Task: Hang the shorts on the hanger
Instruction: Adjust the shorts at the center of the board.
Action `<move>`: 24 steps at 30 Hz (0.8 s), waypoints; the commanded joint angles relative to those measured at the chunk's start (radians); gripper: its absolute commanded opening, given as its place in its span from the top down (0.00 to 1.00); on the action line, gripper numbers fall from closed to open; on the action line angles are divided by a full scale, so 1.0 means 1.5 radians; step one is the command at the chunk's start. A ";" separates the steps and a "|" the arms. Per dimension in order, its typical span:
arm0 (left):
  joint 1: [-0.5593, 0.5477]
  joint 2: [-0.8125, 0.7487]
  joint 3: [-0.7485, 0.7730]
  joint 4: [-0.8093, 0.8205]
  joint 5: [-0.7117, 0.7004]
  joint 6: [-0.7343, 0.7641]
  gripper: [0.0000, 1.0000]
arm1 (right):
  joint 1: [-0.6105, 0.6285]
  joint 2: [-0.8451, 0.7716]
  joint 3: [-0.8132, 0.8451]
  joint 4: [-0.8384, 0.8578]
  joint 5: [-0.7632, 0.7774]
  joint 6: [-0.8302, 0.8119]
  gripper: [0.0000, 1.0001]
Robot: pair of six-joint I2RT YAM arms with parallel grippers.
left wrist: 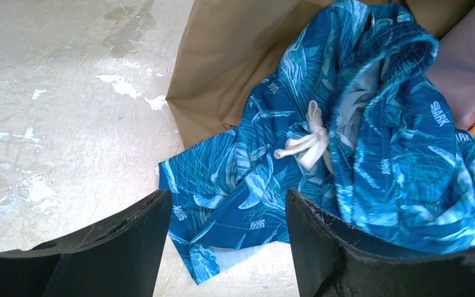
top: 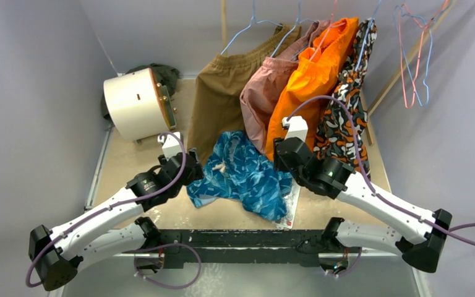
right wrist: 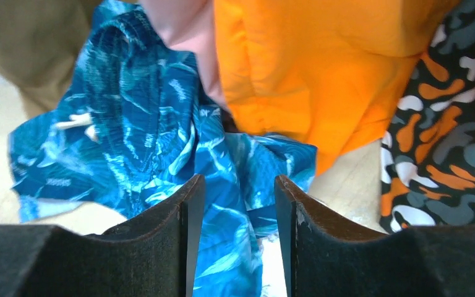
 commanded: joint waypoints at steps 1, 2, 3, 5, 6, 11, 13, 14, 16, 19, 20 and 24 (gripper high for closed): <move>0.004 -0.004 -0.001 0.018 -0.006 -0.004 0.34 | 0.008 -0.035 0.006 0.091 -0.080 -0.068 0.52; 0.004 -0.005 0.000 0.016 -0.009 -0.004 0.34 | 0.010 -0.043 0.008 0.113 -0.108 -0.082 0.52; 0.005 -0.007 -0.002 0.016 -0.011 -0.004 0.33 | 0.011 -0.049 0.009 0.140 -0.148 -0.094 0.52; 0.004 -0.007 -0.003 0.018 -0.011 -0.005 0.33 | 0.017 -0.038 0.017 0.159 -0.192 -0.104 0.51; 0.004 -0.007 -0.005 0.019 -0.011 -0.005 0.33 | 0.027 -0.021 0.023 0.160 -0.203 -0.104 0.51; 0.004 -0.001 -0.008 0.023 -0.013 -0.008 0.34 | 0.155 0.095 0.052 0.156 -0.158 -0.094 0.51; 0.004 -0.002 -0.009 0.022 -0.014 -0.010 0.34 | 0.190 0.136 0.053 0.169 -0.156 -0.087 0.52; 0.004 -0.004 -0.010 0.022 -0.015 -0.010 0.33 | 0.203 0.152 0.050 0.180 -0.163 -0.084 0.53; 0.004 -0.006 -0.012 0.020 -0.018 -0.010 0.33 | 0.225 0.180 0.038 0.212 -0.190 -0.078 0.56; 0.004 -0.007 -0.015 0.013 -0.025 -0.011 0.33 | 0.237 0.207 0.003 0.253 -0.213 -0.047 0.57; 0.004 -0.008 -0.015 0.012 -0.026 -0.012 0.34 | 0.237 0.214 -0.008 0.259 -0.213 -0.032 0.57; 0.004 -0.011 -0.019 0.014 -0.026 -0.016 0.33 | 0.237 0.249 -0.020 0.228 -0.186 0.037 0.52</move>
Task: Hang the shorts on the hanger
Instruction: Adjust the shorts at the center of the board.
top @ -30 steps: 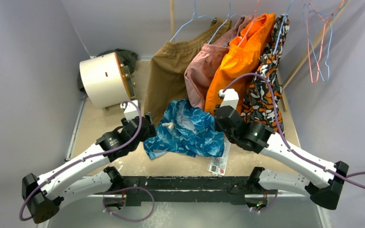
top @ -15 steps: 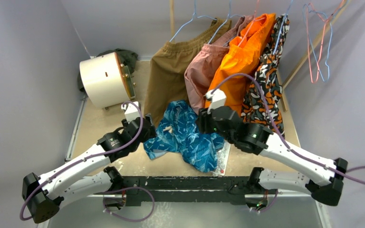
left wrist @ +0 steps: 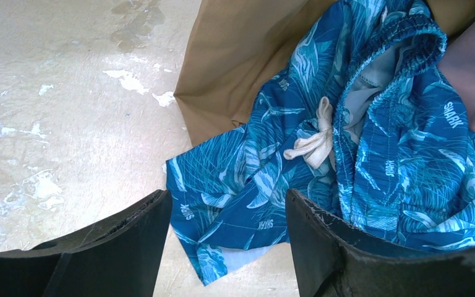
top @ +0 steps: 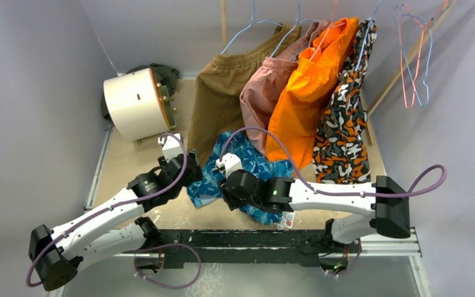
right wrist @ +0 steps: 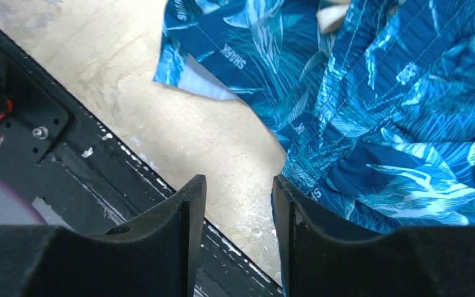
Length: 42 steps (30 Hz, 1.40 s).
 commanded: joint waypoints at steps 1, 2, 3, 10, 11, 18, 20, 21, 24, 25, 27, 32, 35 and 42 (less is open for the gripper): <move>0.004 -0.010 -0.004 0.014 -0.019 -0.015 0.34 | -0.002 0.027 -0.014 0.001 0.025 0.090 0.51; 0.004 -0.009 -0.003 0.015 -0.019 -0.013 0.33 | -0.002 0.038 -0.024 -0.008 0.031 0.101 0.49; 0.004 -0.007 -0.003 0.016 -0.018 -0.013 0.34 | -0.002 0.048 -0.028 -0.017 0.034 0.114 0.48; 0.004 -0.001 -0.003 0.018 -0.011 -0.013 0.34 | -0.002 0.066 -0.070 -0.044 0.055 0.206 0.35; 0.004 -0.003 -0.005 0.018 -0.011 -0.013 0.34 | -0.002 0.068 -0.072 -0.053 0.061 0.219 0.34; 0.004 0.003 -0.004 0.026 -0.007 -0.010 0.34 | -0.002 0.072 -0.082 -0.089 0.092 0.275 0.31; 0.004 0.002 -0.005 0.028 -0.005 -0.010 0.34 | -0.002 0.068 -0.089 -0.077 0.087 0.270 0.32; 0.004 0.002 -0.006 0.028 -0.005 -0.010 0.34 | -0.003 0.067 -0.093 -0.077 0.088 0.273 0.33; 0.005 0.000 -0.010 0.031 -0.002 -0.011 0.34 | -0.006 0.067 -0.099 -0.077 0.097 0.276 0.39; 0.005 -0.001 -0.012 0.031 -0.001 -0.011 0.34 | -0.008 0.068 -0.099 -0.079 0.101 0.278 0.42; 0.004 -0.001 -0.014 0.031 -0.001 -0.011 0.34 | -0.013 0.069 -0.095 -0.085 0.112 0.283 0.49; 0.004 -0.004 -0.014 0.031 -0.003 -0.011 0.34 | -0.020 0.051 -0.078 -0.088 0.134 0.274 0.67; 0.004 -0.005 -0.013 0.030 -0.001 -0.011 0.35 | -0.024 0.046 -0.064 -0.094 0.144 0.261 0.76; 0.004 -0.006 -0.016 0.036 0.002 -0.013 0.36 | -0.036 0.026 -0.063 -0.104 0.152 0.252 0.90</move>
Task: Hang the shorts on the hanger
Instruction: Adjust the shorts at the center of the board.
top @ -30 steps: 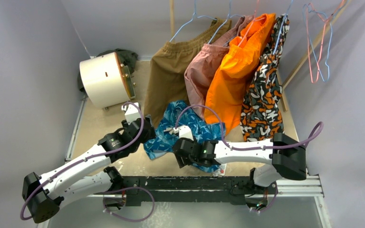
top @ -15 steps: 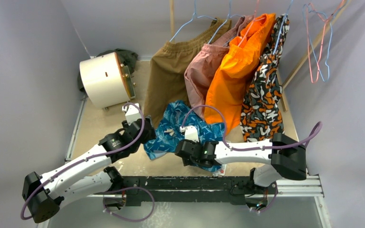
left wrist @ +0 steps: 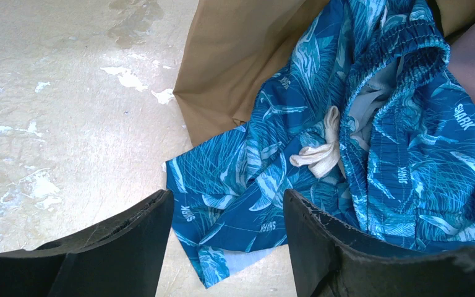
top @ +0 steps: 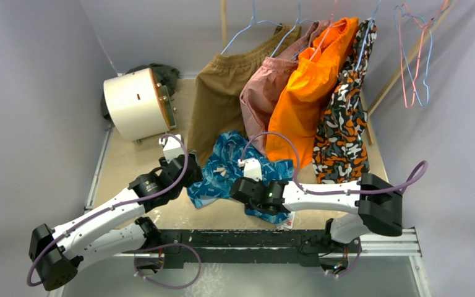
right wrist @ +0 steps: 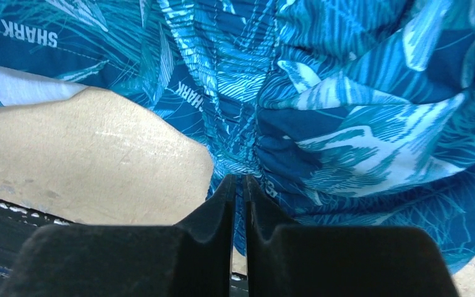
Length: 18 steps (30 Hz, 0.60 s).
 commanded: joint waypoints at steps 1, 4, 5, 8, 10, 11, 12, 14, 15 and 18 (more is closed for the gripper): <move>0.004 -0.007 -0.004 0.032 0.001 -0.012 0.36 | -0.013 -0.036 0.017 -0.011 0.036 -0.009 0.88; 0.004 0.005 0.001 0.038 0.003 -0.010 0.36 | -0.013 -0.048 0.007 0.009 0.027 -0.015 0.61; 0.004 0.009 0.004 0.039 0.003 -0.008 0.36 | -0.014 -0.049 0.007 0.015 0.026 -0.015 0.53; 0.004 0.015 0.008 0.041 0.003 -0.005 0.36 | -0.013 -0.043 0.005 0.043 0.029 -0.026 0.39; 0.004 0.017 0.008 0.043 0.003 -0.005 0.36 | -0.013 -0.030 0.007 0.055 0.021 -0.032 0.39; 0.004 0.017 0.008 0.042 0.003 -0.006 0.36 | -0.013 -0.022 0.008 0.060 0.019 -0.035 0.39; 0.004 0.016 0.006 0.041 0.003 -0.006 0.36 | -0.013 -0.014 0.008 0.063 0.016 -0.037 0.40; 0.004 0.015 0.005 0.038 0.003 -0.007 0.36 | -0.013 0.003 0.009 0.067 0.011 -0.038 0.41; 0.004 0.013 0.004 0.037 0.002 -0.008 0.36 | -0.013 0.007 0.008 0.068 0.008 -0.037 0.42; 0.004 0.008 0.001 0.032 0.000 -0.008 0.36 | -0.013 0.003 0.011 0.053 0.031 -0.020 0.42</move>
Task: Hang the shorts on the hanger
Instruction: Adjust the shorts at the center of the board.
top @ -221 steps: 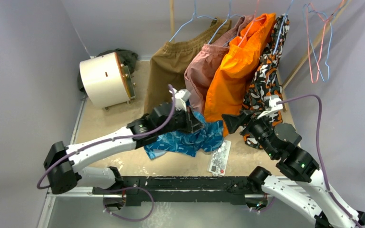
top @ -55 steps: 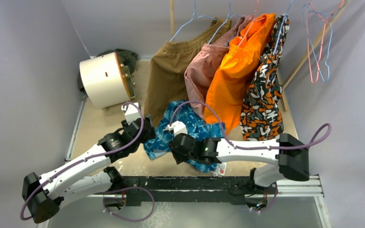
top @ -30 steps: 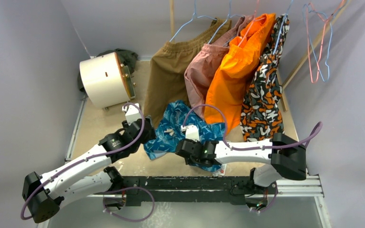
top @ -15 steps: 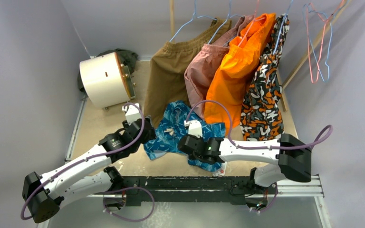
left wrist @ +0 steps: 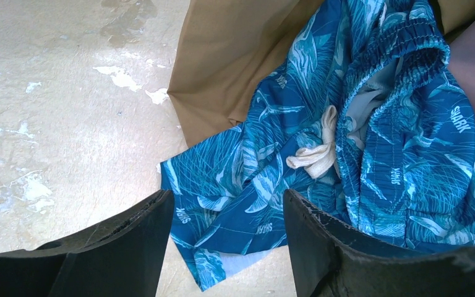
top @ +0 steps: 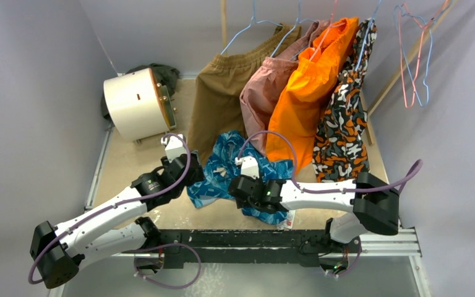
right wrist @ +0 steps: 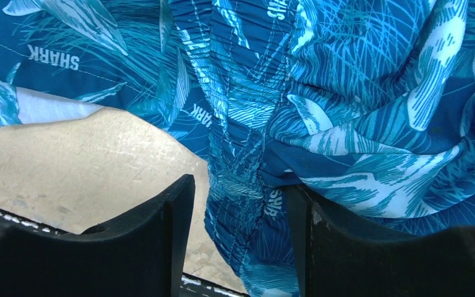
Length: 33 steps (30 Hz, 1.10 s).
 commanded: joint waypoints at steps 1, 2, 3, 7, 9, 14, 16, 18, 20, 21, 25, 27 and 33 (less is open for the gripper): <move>0.005 -0.012 0.000 0.015 -0.007 -0.009 0.36 | -0.002 -0.013 0.015 -0.010 0.051 0.015 0.42; 0.004 -0.013 0.000 0.014 -0.008 -0.009 0.36 | -0.002 -0.025 0.022 -0.019 0.062 0.016 0.42; 0.004 -0.014 0.000 0.014 -0.009 -0.007 0.36 | -0.001 -0.039 0.031 -0.033 0.068 0.016 0.41; 0.004 -0.011 0.005 0.007 -0.016 -0.006 0.36 | -0.001 -0.099 0.067 -0.052 0.056 -0.031 0.41; 0.004 -0.012 0.006 0.008 -0.022 -0.006 0.36 | 0.000 -0.107 0.101 -0.035 0.023 -0.074 0.43; 0.005 -0.012 0.007 0.010 -0.030 -0.008 0.36 | 0.006 -0.098 0.109 0.009 -0.026 -0.126 0.44; 0.004 -0.010 0.009 0.008 -0.032 -0.009 0.36 | 0.006 -0.087 0.096 0.034 -0.046 -0.127 0.44; 0.004 -0.010 0.011 0.003 -0.034 -0.011 0.36 | 0.007 -0.069 0.084 0.053 -0.063 -0.118 0.44; 0.004 -0.011 0.009 0.000 -0.035 -0.014 0.36 | 0.006 -0.048 0.070 0.058 -0.076 -0.101 0.44; 0.004 -0.012 0.008 0.000 -0.035 -0.015 0.36 | 0.006 -0.039 0.056 0.060 -0.090 -0.093 0.44; 0.004 -0.014 0.006 -0.002 -0.035 -0.019 0.36 | 0.006 -0.021 0.025 0.043 -0.049 -0.048 0.44; 0.004 -0.015 0.005 -0.004 -0.037 -0.021 0.36 | 0.003 -0.025 0.010 0.019 -0.014 -0.019 0.44; 0.005 -0.017 0.000 -0.002 -0.037 -0.020 0.36 | -0.020 -0.048 -0.041 0.025 -0.024 0.006 0.43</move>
